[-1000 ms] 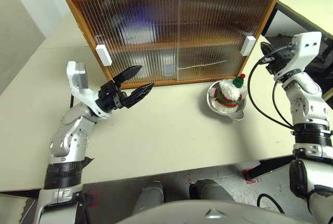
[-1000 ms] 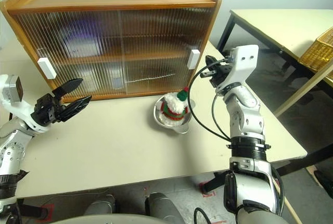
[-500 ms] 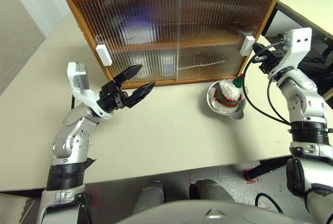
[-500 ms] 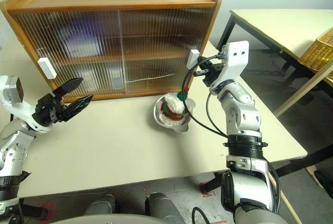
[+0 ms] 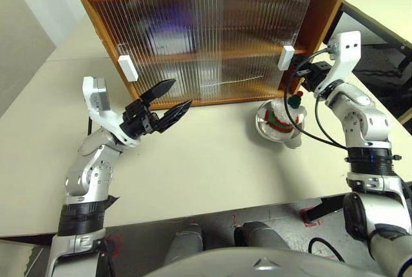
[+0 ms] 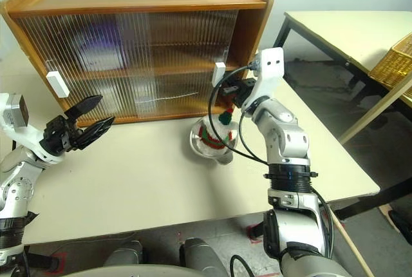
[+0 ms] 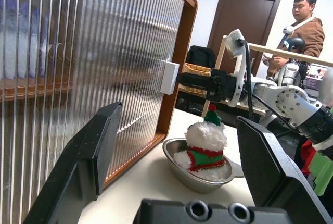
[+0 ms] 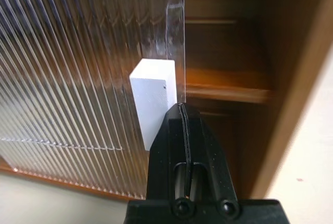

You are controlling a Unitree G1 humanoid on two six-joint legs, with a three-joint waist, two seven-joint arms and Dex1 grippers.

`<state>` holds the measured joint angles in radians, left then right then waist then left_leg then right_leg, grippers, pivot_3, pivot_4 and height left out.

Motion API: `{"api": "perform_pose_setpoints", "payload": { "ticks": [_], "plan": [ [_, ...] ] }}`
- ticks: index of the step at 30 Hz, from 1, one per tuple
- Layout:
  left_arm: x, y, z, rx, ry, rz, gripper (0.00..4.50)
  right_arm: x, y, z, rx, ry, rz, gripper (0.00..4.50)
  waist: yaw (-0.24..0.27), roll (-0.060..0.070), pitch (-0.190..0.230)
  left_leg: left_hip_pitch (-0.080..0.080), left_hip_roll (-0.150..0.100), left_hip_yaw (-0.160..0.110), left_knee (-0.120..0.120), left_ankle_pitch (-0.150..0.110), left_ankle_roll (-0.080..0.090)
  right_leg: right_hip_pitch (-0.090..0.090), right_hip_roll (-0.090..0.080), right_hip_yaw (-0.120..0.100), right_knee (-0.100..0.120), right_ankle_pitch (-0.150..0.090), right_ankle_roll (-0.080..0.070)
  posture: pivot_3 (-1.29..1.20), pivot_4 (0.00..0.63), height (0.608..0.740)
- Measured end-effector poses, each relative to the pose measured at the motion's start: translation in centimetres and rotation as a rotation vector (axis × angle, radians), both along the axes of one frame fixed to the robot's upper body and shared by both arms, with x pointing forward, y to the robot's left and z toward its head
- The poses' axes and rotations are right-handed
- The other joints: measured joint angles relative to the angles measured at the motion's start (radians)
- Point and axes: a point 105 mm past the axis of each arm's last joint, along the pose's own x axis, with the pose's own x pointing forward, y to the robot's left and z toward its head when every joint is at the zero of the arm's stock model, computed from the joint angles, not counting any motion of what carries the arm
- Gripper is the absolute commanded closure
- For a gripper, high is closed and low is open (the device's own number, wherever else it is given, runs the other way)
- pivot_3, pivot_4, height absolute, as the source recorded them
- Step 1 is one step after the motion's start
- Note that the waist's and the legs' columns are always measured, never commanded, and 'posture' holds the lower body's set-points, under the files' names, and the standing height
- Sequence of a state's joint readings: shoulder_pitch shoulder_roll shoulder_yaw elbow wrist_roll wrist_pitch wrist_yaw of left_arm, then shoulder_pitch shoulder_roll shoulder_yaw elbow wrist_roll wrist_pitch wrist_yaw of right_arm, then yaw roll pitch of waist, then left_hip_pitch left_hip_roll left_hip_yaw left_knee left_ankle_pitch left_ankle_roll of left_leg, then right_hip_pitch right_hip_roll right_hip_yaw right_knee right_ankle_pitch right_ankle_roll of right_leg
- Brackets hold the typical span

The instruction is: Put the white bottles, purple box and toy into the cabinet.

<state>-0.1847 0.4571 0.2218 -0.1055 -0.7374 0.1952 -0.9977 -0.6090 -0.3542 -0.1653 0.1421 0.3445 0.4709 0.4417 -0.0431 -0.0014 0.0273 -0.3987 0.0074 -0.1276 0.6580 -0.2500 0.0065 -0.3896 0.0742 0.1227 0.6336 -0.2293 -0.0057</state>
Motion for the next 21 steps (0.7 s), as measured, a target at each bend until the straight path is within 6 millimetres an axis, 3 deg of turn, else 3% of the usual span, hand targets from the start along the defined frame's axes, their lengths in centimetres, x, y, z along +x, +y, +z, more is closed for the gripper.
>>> {"api": "perform_pose_setpoints", "payload": {
  "ticks": [21],
  "plan": [
    [-0.1, 0.1, 0.0, 0.001, 0.003, 0.013, 0.0, -0.1, 8.1, -0.7, 0.059, 0.036, 0.215, 4.48, 0.003, 0.0, 0.0, -0.001, 0.001, 0.0, -0.001, 0.0, 0.0, -0.003, 0.0, -0.001, 0.001, 0.002, -0.004, -0.03, 0.043, 0.74]
  ]
}}
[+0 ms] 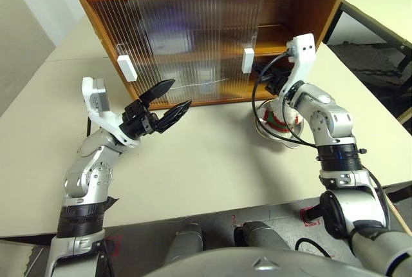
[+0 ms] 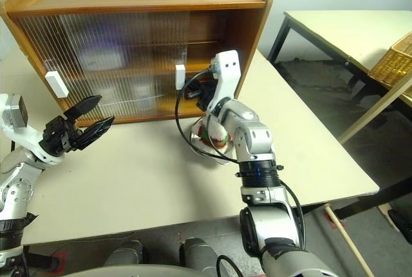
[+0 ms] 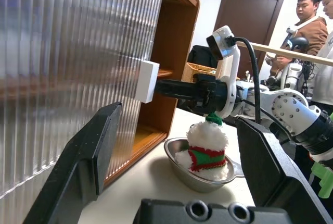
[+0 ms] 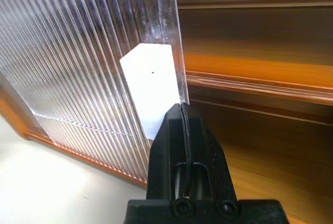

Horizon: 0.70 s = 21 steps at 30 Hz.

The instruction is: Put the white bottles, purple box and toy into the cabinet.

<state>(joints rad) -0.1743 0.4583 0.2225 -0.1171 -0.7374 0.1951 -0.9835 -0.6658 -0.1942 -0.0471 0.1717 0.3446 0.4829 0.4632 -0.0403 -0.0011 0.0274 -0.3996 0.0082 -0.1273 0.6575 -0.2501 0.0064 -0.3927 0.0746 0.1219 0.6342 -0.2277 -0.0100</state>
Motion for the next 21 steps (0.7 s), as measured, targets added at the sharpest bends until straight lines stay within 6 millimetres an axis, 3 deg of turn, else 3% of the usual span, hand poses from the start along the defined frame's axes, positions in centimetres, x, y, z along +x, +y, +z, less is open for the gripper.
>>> {"api": "perform_pose_setpoints", "payload": {
  "ticks": [8, 21],
  "plan": [
    [0.0, 0.0, 0.1, 0.0, -0.002, 0.003, 0.0, -0.2, 2.4, -0.2, 0.023, 0.012, 0.056, 4.48, 0.002, 0.0, 0.0, -0.001, 0.0, 0.0, 0.0, 0.0, 0.0, -0.001, 0.0, 0.0, 0.0, 0.0, -0.002, -0.03, 0.047, 0.74],
    [0.0, 0.0, 0.1, 0.0, -0.002, 0.006, 0.0, -0.3, 2.9, 0.0, 0.033, 0.009, 0.088, 4.48, 0.003, 0.0, 0.0, -0.002, 0.0, 0.0, 0.0, 0.0, 0.0, -0.002, 0.0, -0.001, 0.0, 0.0, -0.004, -0.03, 0.045, 0.74]
  ]
}}
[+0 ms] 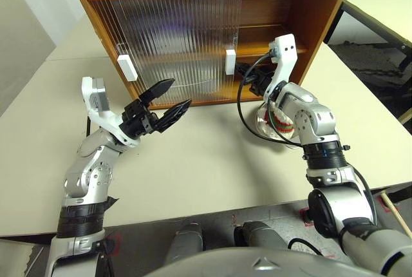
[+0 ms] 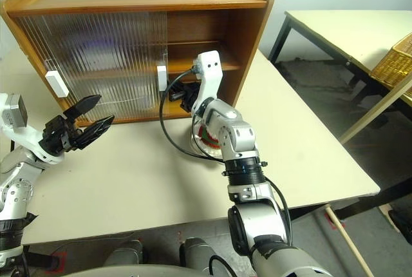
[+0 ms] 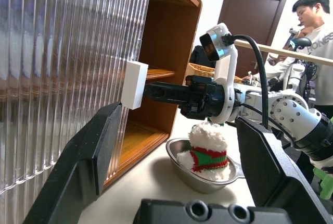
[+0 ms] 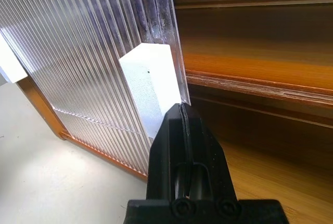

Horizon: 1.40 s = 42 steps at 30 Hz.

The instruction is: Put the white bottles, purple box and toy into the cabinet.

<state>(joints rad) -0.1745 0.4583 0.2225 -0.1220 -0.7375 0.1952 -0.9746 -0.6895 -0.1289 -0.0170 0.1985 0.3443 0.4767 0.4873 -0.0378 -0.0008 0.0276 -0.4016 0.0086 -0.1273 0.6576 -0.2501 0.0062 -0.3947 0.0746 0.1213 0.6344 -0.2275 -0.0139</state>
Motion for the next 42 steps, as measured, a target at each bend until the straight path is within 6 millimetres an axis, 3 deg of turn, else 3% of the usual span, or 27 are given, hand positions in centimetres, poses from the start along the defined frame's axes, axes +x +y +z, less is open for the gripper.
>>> {"api": "perform_pose_setpoints", "payload": {
  "ticks": [15, 22, 28, 31, 34, 40, 42],
  "plan": [
    [0.0, -0.1, 0.0, -0.003, 0.0, -0.001, 0.0, -0.3, 0.4, 0.1, 0.012, -0.005, 0.045, 4.48, 0.0, 0.0, 0.0, 0.0, 0.0, 0.0, 0.0, 0.0, 0.0, 0.0, 0.0, 0.0, 0.0, 0.0, 0.0, -0.03, 0.04, 0.74],
    [0.0, -0.2, 0.0, -0.007, -0.001, -0.003, 0.0, 0.0, -2.3, 0.8, -0.036, -0.044, -0.022, 4.48, 0.002, 0.0, 0.0, 0.0, 0.0, 0.0, 0.001, 0.0, 0.0, 0.0, 0.0, 0.0, 0.0, 0.0, 0.0, -0.06, 0.041, 0.74],
    [0.2, -0.5, 0.2, -0.007, -0.013, -0.024, 0.0, -0.4, -6.6, 1.5, -0.063, -0.067, -0.128, 4.48, 0.001, 0.0, 0.0, 0.0, 0.0, 0.001, 0.002, 0.0, 0.0, 0.001, 0.0, 0.0, 0.0, 0.001, 0.001, -0.08, 0.048, 0.74],
    [0.2, -0.7, 0.2, -0.007, -0.013, -0.034, 0.0, -1.6, -8.1, 2.1, -0.059, -0.072, -0.12, 3.85, 0.0, 0.0, 0.0, 0.0, 0.0, 0.001, 0.002, 0.0, 0.0, 0.001, 0.0, 0.0, 0.0, 0.001, 0.002, -0.09, 0.053, 0.74],
    [0.3, -0.7, 0.2, -0.008, -0.011, -0.035, 0.0, -3.4, -9.7, 2.1, -0.073, -0.065, -0.081, 2.82, 0.0, 0.0, 0.0, 0.0, 0.0, 0.001, 0.002, 0.0, 0.0, 0.003, 0.0, 0.001, 0.0, -0.001, 0.004, -0.09, 0.053, 0.74],
    [0.3, -0.7, 0.1, -0.008, -0.01, -0.041, 0.0, -6.2, -12.3, 0.0, -0.077, 0.025, -0.028, 0.53, -0.001, 0.0, 0.0, 0.002, -0.001, 0.002, 0.003, 0.001, 0.0, 0.005, 0.0, 0.002, 0.0, -0.006, 0.014, -0.1, 0.06, 0.74],
    [0.3, -0.7, 0.0, -0.008, -0.009, -0.041, 0.0, -7.3, -13.2, -1.0, -0.092, 0.061, -0.019, 0.04, -0.001, -0.001, 0.001, 0.002, -0.001, 0.002, 0.003, 0.001, 0.001, 0.006, 0.0, 0.002, -0.001, -0.009, 0.011, -0.1, 0.061, 0.74]
  ]
}}
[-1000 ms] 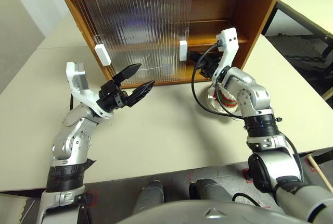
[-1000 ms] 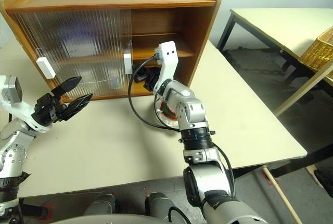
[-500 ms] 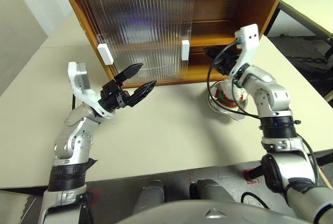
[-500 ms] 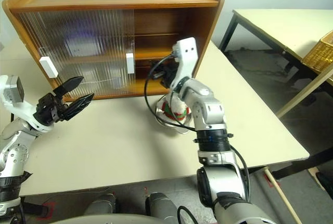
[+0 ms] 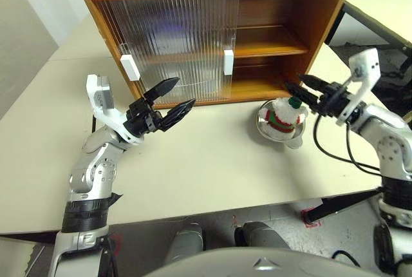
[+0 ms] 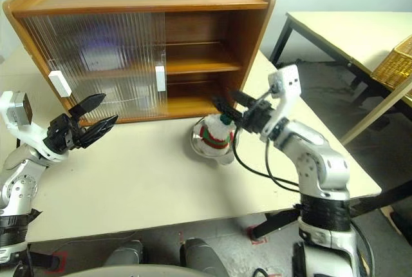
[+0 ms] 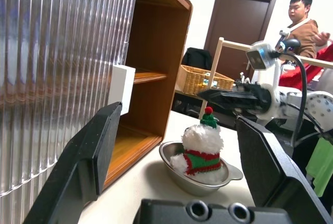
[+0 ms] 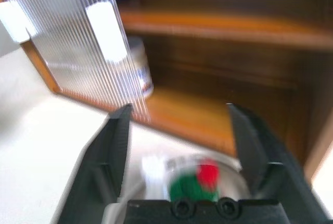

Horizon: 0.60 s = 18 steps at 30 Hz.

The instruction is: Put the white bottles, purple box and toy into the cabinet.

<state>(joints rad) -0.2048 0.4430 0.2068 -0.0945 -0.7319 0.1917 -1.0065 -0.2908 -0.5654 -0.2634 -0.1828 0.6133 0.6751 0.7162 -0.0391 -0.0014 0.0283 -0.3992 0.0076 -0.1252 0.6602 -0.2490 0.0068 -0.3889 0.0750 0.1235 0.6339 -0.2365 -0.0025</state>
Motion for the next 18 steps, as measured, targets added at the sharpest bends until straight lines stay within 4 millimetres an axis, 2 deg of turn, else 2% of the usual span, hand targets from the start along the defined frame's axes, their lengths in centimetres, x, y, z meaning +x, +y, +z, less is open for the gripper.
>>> {"api": "perform_pose_setpoints", "payload": {
  "ticks": [4, 7, 18],
  "plan": [
    [0.1, 0.1, -0.1, -0.001, 0.006, 0.001, 0.0, -1.4, -0.3, -1.8, 0.001, 0.06, 0.026, 0.04, -0.002, 0.0, 0.0, 0.0, 0.0, 0.0, 0.0, 0.001, 0.0, 0.0, 0.0, 0.0, 0.0, -0.001, -0.001, -0.1, 0.061, 0.74],
    [0.1, 0.1, -0.2, -0.002, 0.008, 0.002, 0.0, -2.0, -0.4, -2.3, 0.002, 0.078, 0.041, 0.04, -0.004, 0.0, 0.001, 0.0, 0.0, 0.0, 0.0, 0.001, 0.0, 0.001, 0.0, 0.001, 0.0, -0.001, -0.001, -0.09, 0.06, 0.74],
    [0.1, 0.3, -0.2, 0.002, 0.01, 0.005, 0.0, -2.7, -0.9, -4.4, 0.003, 0.128, 0.03, 0.04, -0.004, 0.002, 0.002, -0.001, 0.0, 0.0, 0.0, 0.001, -0.001, 0.0, 0.0, 0.001, -0.001, -0.002, 0.0, -0.08, 0.06, 0.74]
  ]
}}
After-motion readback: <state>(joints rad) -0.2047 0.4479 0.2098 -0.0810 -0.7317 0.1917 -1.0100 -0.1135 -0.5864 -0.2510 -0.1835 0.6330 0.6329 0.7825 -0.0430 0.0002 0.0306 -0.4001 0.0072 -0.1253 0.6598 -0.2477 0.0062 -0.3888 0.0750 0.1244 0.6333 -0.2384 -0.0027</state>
